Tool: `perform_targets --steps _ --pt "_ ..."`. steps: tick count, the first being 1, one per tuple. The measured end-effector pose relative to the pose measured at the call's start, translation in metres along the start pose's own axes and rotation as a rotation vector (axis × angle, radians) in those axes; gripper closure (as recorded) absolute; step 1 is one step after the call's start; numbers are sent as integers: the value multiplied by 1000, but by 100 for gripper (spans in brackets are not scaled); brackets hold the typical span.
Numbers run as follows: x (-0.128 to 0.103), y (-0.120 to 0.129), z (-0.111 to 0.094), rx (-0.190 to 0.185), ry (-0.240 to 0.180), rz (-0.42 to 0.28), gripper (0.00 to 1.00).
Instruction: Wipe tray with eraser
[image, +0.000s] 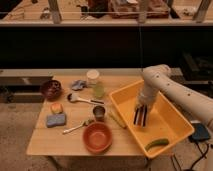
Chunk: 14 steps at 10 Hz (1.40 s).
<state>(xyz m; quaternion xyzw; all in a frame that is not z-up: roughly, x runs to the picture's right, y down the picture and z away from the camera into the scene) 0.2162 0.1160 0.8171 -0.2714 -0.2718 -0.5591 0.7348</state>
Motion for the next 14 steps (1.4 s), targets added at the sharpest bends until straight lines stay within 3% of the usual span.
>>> perform_targets --steps 7,10,14 --pt "20 74 41 -18 -73 142 56" --pt "8 96 46 -13 -89 183 56" --pt "-35 102 46 -28 -77 157 56"
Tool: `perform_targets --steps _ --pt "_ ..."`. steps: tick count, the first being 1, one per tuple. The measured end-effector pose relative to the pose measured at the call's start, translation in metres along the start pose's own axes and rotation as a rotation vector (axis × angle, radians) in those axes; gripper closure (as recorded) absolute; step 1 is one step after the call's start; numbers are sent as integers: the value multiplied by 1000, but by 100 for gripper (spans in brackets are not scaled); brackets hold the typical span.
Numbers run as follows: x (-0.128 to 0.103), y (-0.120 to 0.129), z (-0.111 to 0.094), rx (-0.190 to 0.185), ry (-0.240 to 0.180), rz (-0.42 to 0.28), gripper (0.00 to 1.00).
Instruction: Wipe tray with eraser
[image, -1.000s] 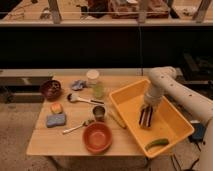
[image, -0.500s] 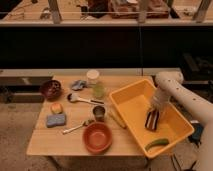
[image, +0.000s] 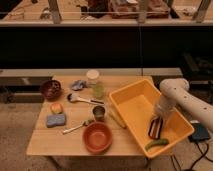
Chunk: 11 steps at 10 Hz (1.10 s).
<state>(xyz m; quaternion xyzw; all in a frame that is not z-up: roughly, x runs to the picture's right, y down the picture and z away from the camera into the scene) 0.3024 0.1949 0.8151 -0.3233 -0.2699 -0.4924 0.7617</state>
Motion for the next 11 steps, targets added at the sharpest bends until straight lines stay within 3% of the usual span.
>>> perform_targets --steps 3,11 --pt "-19 -10 -1 -2 8 -40 56" --pt "-25 -89 -54 21 105 -195 56"
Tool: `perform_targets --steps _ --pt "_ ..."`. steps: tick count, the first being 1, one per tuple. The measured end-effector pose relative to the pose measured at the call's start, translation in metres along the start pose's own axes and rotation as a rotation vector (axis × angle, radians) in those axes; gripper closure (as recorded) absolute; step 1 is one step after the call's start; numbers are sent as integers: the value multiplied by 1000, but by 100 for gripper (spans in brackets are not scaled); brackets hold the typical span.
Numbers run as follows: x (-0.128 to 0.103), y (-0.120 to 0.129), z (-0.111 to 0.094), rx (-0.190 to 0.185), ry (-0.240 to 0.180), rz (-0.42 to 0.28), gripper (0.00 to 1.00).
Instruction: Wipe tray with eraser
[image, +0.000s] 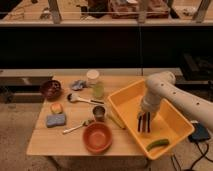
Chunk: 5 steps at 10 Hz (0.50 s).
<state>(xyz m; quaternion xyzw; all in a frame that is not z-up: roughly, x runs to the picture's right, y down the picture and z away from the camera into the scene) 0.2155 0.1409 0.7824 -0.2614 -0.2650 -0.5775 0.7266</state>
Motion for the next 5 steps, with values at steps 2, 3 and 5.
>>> perform_targets --steps 2,3,5 --pt "7 -13 -14 8 19 -28 56" --pt "12 -19 -17 22 16 -37 56" --pt "25 -23 -19 47 6 -33 56"
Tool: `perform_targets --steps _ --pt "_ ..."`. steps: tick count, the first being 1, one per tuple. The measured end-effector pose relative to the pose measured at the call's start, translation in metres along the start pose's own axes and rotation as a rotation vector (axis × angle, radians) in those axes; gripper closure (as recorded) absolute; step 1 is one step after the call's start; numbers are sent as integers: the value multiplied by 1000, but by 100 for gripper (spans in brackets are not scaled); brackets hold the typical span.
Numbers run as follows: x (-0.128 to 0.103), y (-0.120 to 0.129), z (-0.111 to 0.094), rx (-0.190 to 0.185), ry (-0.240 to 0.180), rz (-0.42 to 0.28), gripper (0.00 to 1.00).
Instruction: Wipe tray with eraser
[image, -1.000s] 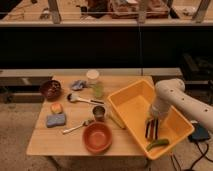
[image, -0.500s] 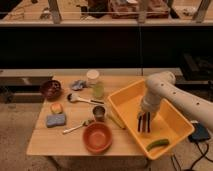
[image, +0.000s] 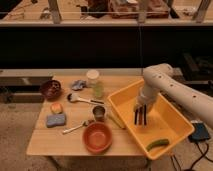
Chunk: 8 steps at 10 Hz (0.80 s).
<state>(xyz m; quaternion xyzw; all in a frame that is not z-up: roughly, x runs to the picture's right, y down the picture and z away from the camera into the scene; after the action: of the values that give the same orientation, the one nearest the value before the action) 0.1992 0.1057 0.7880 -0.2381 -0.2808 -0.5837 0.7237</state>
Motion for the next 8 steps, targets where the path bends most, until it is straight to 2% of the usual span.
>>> perform_targets --steps 2,4,8 --pt "16 -4 -1 22 -8 15 56" --pt "28 10 0 26 -16 53 56" --pt "36 49 34 9 -70 146 56"
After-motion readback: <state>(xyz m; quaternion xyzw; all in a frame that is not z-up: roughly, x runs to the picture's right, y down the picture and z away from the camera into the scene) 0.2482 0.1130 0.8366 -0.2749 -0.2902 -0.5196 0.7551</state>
